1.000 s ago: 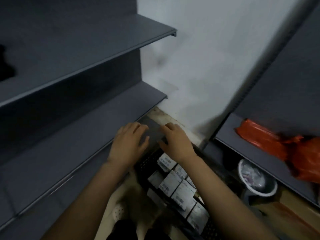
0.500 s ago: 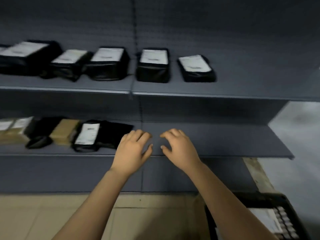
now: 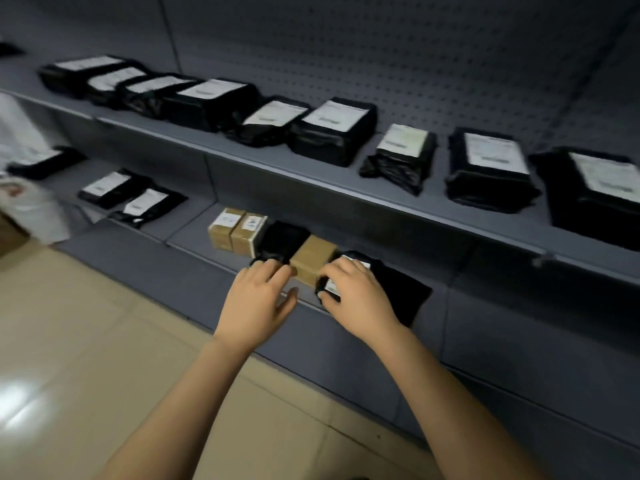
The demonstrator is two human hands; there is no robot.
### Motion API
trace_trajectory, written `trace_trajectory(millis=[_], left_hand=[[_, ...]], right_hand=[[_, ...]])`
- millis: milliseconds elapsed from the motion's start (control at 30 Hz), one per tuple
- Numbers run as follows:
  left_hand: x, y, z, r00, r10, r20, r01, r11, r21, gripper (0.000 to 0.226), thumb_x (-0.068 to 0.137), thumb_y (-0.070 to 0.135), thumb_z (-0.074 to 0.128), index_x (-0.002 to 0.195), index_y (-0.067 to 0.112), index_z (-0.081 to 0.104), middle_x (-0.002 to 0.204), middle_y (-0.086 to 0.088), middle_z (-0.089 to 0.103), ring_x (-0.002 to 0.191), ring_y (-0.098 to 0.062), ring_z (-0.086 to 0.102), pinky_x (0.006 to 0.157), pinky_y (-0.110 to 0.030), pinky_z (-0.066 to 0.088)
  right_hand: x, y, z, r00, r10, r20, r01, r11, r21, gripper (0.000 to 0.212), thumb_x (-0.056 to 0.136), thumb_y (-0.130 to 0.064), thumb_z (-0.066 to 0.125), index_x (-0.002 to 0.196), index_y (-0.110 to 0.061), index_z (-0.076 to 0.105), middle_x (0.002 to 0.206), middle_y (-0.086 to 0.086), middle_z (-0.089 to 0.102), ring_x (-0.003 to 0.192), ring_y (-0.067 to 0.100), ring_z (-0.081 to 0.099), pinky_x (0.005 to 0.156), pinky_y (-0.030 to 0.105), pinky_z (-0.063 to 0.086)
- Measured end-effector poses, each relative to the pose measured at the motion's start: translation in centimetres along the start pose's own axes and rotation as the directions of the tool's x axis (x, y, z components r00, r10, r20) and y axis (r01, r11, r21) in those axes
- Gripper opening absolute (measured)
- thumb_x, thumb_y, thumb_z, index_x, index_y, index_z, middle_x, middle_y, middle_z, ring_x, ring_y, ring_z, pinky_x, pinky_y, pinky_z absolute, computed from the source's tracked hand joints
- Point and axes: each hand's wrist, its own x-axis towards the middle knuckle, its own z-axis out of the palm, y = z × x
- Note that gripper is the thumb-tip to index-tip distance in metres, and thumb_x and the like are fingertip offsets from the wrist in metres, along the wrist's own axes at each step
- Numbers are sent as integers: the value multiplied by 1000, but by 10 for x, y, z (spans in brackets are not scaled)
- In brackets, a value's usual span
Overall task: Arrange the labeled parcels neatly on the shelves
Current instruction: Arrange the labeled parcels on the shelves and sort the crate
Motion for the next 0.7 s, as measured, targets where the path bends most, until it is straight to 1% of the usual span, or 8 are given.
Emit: trace_trajectory(millis=[100,167,233,300,367,433,533,700], left_hand=[[-2,-41,-7,997,-73,-16,73,996,43,25,89,35,51,101,16,63,91,-1,57,82,-24,55,66,-34,41],[-3,-65,-9,993,-116,-30,118,991,65,19,86,28,64,101,16,64,92,-1,58,82,-25,56,66,-34,41],[0,-88,-10,987,-159,-31,161,983,87,24,81,24,73,102,16,65,93,-1,59,82,-24,56,67,-33,41],[5,-112,-11,977,-210,-35,213,972,104,26,80,24,74,103,16,65,94,-1,59,83,-24,56,69,-34,42],[10,-134,-13,965,-256,-50,261,958,122,24,83,24,72,104,16,64,94,-1,58,82,-25,56,69,-34,44],[14,-156,-16,953,-295,-64,301,943,143,21,87,28,63,104,17,62,94,-1,57,82,-25,55,68,-35,46],[19,-187,-23,923,-380,-51,383,905,184,30,89,37,48,106,17,62,96,-1,58,84,-25,57,70,-37,48],[20,-227,-31,875,-479,-73,483,850,211,33,89,39,45,107,17,62,98,0,59,85,-23,57,71,-33,46]], right_hand=[[42,-26,18,996,-75,45,74,997,9,32,95,-27,58,126,-21,56,120,-1,53,116,21,45,95,32,37],[69,-40,29,990,-120,78,119,993,23,33,95,-27,57,128,-21,54,124,0,52,118,21,44,98,34,37],[96,-53,41,981,-168,99,166,986,35,35,96,-27,56,130,-21,53,126,1,52,119,22,44,99,35,38],[124,-63,53,970,-215,113,211,976,48,35,96,-28,56,130,-21,53,127,1,51,120,22,43,98,35,38],[152,-73,64,957,-258,129,251,965,72,34,95,-27,57,129,-20,53,126,1,51,120,21,43,98,35,37],[178,-84,74,942,-303,143,289,951,109,34,95,-27,57,128,-21,53,126,0,51,121,20,42,99,35,37],[216,-101,91,912,-376,167,352,923,158,35,96,-28,57,129,-22,53,127,-1,51,122,19,42,99,34,39],[266,-129,118,863,-465,199,432,882,186,34,95,-28,57,129,-21,53,127,-1,51,121,20,44,98,32,37]])
